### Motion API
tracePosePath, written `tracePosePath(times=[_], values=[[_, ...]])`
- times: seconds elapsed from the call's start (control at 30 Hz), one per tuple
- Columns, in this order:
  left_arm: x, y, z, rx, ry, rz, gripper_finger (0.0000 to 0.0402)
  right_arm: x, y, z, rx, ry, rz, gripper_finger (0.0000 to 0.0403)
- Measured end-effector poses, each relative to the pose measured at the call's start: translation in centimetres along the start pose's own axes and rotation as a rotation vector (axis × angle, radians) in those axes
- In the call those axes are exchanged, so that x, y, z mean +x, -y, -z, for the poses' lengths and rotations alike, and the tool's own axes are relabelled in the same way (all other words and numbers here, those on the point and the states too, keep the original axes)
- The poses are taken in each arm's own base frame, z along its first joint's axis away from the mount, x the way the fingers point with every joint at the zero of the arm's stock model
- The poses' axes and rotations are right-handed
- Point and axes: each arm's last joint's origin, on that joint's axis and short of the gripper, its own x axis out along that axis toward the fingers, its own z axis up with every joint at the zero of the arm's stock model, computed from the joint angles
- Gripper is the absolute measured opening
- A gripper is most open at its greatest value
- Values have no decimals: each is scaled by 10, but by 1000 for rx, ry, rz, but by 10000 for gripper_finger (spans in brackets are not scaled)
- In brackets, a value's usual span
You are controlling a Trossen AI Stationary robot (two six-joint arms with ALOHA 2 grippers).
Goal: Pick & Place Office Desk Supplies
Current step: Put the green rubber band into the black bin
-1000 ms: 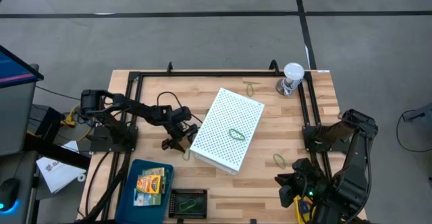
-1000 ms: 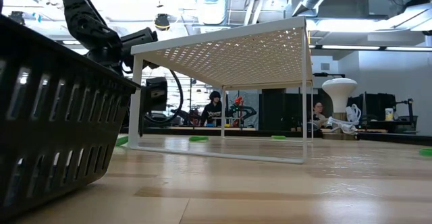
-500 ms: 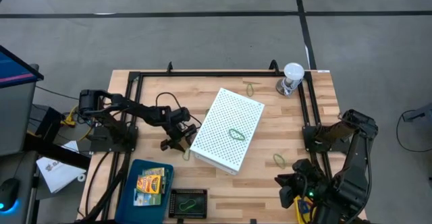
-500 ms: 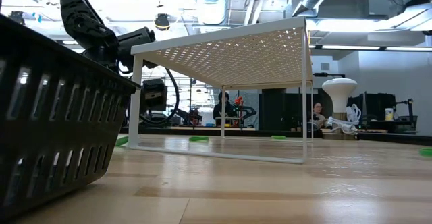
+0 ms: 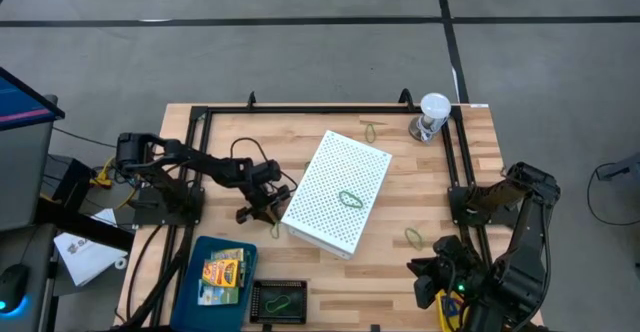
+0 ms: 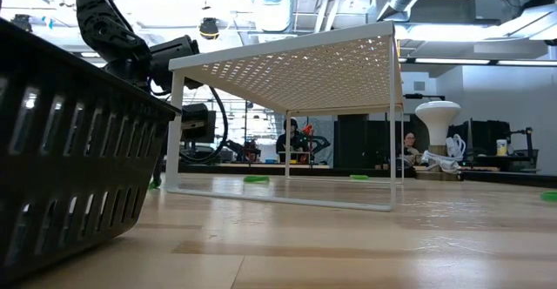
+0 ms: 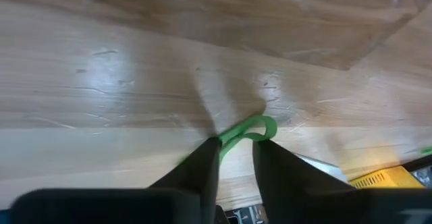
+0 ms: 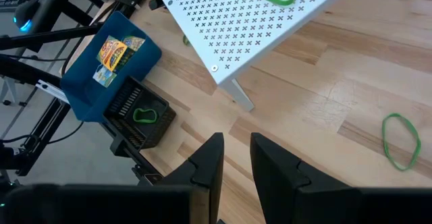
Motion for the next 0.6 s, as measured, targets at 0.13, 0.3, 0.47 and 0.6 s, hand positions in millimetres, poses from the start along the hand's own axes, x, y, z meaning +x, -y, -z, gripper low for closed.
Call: tracePosePath(times=[0.13, 0.3, 0.47, 0.6], values=[[0, 0, 1, 14, 3, -2, 44, 0, 0, 0, 0, 0, 0, 72], [1, -1, 0, 57, 12, -9, 5, 0, 0, 0, -3, 12, -5, 72], [0, -1, 0, 104, 16, -6, 2, 0, 0, -1, -3, 23, -13, 72], [-4, 0, 3, 172, 21, 11, 1, 0, 0, -1, 0, 21, -15, 72]])
